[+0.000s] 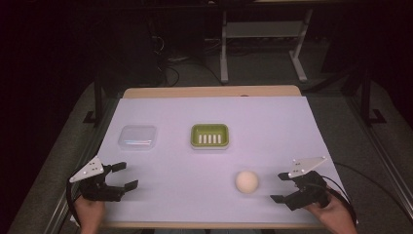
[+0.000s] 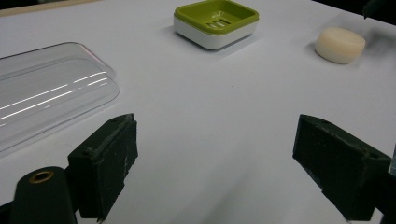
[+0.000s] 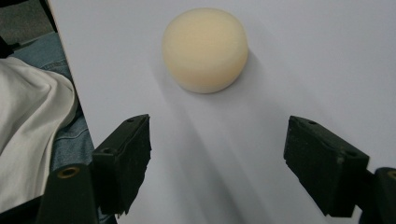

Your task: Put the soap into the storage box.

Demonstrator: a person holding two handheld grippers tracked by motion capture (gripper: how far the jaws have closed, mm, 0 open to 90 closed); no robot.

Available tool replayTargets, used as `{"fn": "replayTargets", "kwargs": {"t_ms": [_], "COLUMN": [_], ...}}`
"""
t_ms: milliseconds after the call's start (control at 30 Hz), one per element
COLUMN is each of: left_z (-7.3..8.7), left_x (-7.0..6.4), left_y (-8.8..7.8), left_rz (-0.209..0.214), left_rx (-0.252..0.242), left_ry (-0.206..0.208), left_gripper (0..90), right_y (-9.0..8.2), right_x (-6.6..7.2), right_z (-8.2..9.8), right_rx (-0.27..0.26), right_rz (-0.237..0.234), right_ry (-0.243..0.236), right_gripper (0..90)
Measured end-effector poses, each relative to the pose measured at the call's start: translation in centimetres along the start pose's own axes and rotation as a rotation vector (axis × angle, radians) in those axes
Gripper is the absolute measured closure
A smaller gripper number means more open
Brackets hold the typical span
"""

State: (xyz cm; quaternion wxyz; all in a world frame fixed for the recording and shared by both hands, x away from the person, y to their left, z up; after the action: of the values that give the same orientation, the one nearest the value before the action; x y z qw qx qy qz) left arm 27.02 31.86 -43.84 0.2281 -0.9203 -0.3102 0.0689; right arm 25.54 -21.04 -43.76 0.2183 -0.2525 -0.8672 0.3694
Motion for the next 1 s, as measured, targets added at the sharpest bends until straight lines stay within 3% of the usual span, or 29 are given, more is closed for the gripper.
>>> {"fn": "replayTargets", "kwargs": {"t_ms": [333,667,1000], "left_z": [0.0,0.0,0.0], "left_x": [-0.1,0.0,-0.1], "left_y": [0.0,-0.1,-0.1], "left_rz": [-0.003,-0.001,-0.004], "left_rx": [0.0,-0.003,0.001], "left_ry": [-0.002,-0.004,0.001], "left_gripper": [13.2,13.2,13.2], "right_y": [0.5,2.2,3.2], "right_x": [0.5,0.9,1.0], "right_z": [-1.1,-2.6,-3.8], "right_rx": [0.001,0.063,0.087], "right_rz": [-0.025,-0.042,-0.047], "right_ry": [-0.009,-0.044,-0.073], "right_gripper": [21.3,19.7,17.6]}}
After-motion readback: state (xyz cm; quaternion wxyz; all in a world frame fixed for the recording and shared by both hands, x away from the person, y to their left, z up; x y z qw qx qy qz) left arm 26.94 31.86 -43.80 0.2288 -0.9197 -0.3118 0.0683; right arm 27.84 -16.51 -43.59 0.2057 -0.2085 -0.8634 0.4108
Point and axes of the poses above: each handheld gripper's, and its own axes: y roughly forward along the jaws, z roughly out of its underside, x roughly to its left, the point moved 4 cm from there along y, roughly forward along the jaws, and after that the axes turned 9 degrees about y, right-handed, at the moved point
